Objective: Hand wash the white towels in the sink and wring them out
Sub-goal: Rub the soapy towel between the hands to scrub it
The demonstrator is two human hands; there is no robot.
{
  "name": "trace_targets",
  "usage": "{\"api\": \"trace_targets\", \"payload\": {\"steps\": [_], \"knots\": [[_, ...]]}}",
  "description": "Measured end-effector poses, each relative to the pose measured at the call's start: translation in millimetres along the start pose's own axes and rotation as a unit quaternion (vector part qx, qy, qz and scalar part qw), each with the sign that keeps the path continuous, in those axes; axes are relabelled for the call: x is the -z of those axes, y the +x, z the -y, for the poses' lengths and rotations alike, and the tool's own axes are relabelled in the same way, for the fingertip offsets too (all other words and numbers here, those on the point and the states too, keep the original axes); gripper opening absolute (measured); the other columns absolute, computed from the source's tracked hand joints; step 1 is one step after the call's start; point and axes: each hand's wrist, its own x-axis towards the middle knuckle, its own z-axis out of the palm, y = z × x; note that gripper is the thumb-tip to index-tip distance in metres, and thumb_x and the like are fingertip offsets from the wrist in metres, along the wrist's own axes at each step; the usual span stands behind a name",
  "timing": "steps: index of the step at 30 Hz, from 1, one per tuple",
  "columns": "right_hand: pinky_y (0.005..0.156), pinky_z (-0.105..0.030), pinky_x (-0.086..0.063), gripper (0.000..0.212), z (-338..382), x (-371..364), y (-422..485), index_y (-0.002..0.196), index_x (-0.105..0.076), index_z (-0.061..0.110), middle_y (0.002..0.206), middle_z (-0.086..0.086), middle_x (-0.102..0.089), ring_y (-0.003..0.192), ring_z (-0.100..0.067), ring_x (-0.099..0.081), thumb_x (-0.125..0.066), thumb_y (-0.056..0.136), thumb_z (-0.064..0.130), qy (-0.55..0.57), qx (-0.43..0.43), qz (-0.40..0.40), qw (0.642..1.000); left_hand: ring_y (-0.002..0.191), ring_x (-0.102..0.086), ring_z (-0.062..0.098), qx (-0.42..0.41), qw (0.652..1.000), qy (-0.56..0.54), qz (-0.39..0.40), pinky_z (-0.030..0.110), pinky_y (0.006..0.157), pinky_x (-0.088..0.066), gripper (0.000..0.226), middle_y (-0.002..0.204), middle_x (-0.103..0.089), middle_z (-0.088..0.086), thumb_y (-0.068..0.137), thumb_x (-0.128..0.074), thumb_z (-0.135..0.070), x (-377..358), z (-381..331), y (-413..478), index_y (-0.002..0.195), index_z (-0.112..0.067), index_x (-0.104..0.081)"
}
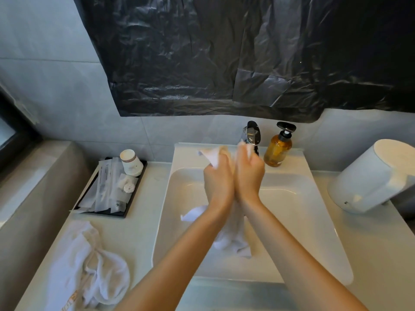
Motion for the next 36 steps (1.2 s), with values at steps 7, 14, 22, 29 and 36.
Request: {"api": "trace_targets", "payload": {"steps": [7,14,22,29,36], "knots": [[0.064,-0.031,-0.044,0.04,-6,2,-26,0.062,-0.05,0.018,0.06,0.003,-0.055,0.062,-0.015,-0.054,-0.05,0.098,0.035,-0.034,0.051,0.099,0.993,0.053,-0.055,0.014,0.015,0.999,-0.048,-0.011,0.026,0.052,-0.041,0.031,0.046,-0.055,-0.005,0.096,-0.048,-0.031,8,-11,12,0.078,-0.009,-0.06],[0.066,-0.033,-0.047,0.04,-8,1,-26,0.064,-0.053,0.019,0.064,0.001,-0.059,0.069,-0.02,-0.06,-0.046,0.099,0.038,-0.029,0.043,0.044,0.998,0.056,-0.054,0.014,0.016,0.998,-0.054,-0.024,0.027,0.052,-0.041,0.031,0.061,-0.057,0.001,0.097,-0.047,-0.029,7,-7,4,0.072,-0.013,-0.055],[0.071,-0.03,-0.041,0.037,-4,-2,-11,0.072,-0.056,0.012,0.073,-0.005,-0.06,0.072,-0.02,-0.056,-0.043,0.102,0.03,-0.02,0.006,0.006,1.0,0.064,-0.054,0.018,0.031,0.999,-0.031,0.002,0.03,0.061,-0.042,0.029,0.065,-0.056,0.002,0.097,-0.045,-0.029,5,2,2,0.08,-0.009,-0.056],[0.066,-0.032,-0.04,0.043,-17,-10,-10,0.062,-0.047,0.016,0.062,-0.001,-0.055,0.069,-0.024,-0.053,-0.043,0.101,0.035,-0.097,0.048,0.068,0.992,0.053,-0.049,0.012,0.042,0.998,-0.041,-0.016,0.028,0.051,-0.038,0.035,0.056,-0.052,-0.002,0.097,-0.046,-0.028,16,6,-1,0.066,-0.013,-0.051],[0.077,-0.04,-0.051,0.041,-34,-9,-38,0.088,-0.063,0.007,0.085,-0.013,-0.07,0.083,-0.029,-0.064,-0.042,0.1,0.041,-0.131,0.084,0.105,0.982,0.052,-0.051,0.014,0.021,0.999,-0.021,-0.033,0.03,0.053,-0.038,0.036,0.052,-0.055,-0.001,0.097,-0.047,-0.029,22,8,17,0.066,-0.012,-0.054]]}}
